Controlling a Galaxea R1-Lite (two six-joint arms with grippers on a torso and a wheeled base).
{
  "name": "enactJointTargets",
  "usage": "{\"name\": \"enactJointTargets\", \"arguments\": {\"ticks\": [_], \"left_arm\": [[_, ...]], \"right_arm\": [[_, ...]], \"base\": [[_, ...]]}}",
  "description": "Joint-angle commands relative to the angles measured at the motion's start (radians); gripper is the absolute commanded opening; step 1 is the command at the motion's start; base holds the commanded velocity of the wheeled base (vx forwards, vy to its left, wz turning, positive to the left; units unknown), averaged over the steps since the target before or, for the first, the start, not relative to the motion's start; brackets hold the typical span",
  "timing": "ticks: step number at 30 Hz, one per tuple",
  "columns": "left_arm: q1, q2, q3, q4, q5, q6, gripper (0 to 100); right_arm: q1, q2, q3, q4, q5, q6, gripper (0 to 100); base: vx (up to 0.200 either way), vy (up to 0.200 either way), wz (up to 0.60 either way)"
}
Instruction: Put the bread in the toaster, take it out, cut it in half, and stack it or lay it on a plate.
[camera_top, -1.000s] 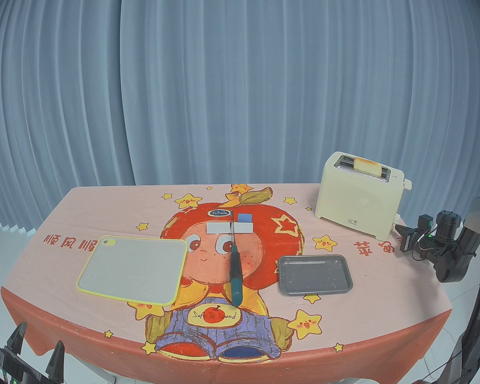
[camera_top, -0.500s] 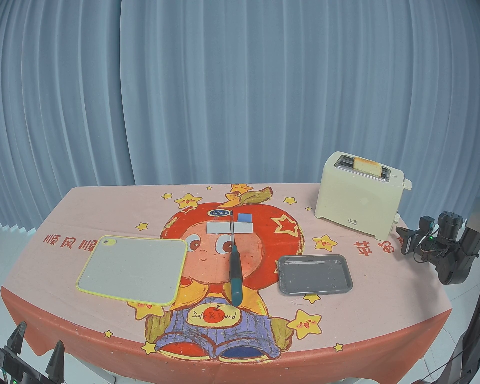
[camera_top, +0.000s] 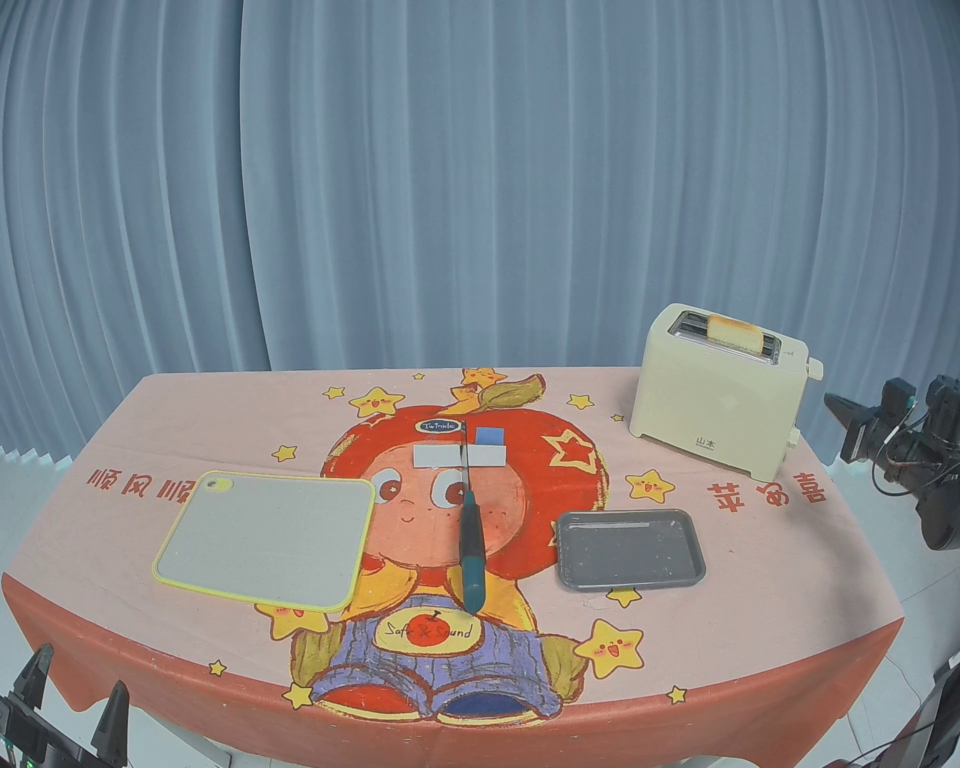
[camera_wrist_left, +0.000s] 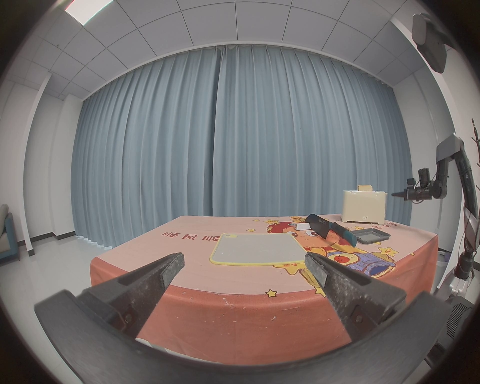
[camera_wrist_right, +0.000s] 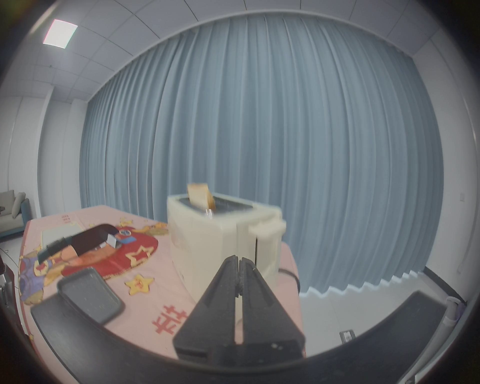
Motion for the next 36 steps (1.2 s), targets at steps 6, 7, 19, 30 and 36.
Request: {"name": "enactJointTargets", "arguments": {"ticks": [6, 7, 19, 30, 36], "left_arm": [[0.000, 0.000, 0.018, 0.000, 0.000, 0.000, 100], [0.000, 0.000, 0.018, 0.000, 0.000, 0.000, 100], [0.000, 0.000, 0.018, 0.000, 0.000, 0.000, 100], [0.000, 0.000, 0.018, 0.000, 0.000, 0.000, 100], [0.000, 0.000, 0.018, 0.000, 0.000, 0.000, 100]], "right_arm": [[-0.004, -0.095, -0.075, -0.008, 0.024, 0.074, 0], [-0.003, -0.094, -0.079, -0.008, 0.022, 0.088, 0], [-0.008, 0.078, -0.136, -0.071, 0.017, 0.145, 0], [-0.015, 0.205, -0.158, -0.079, 0.019, 0.137, 0], [-0.015, 0.231, -0.138, -0.076, 0.019, 0.128, 0]], "base": [[0.000, 0.000, 0.00], [0.000, 0.000, 0.00], [0.000, 0.000, 0.00], [0.000, 0.000, 0.00], [0.000, 0.000, 0.00]]}}
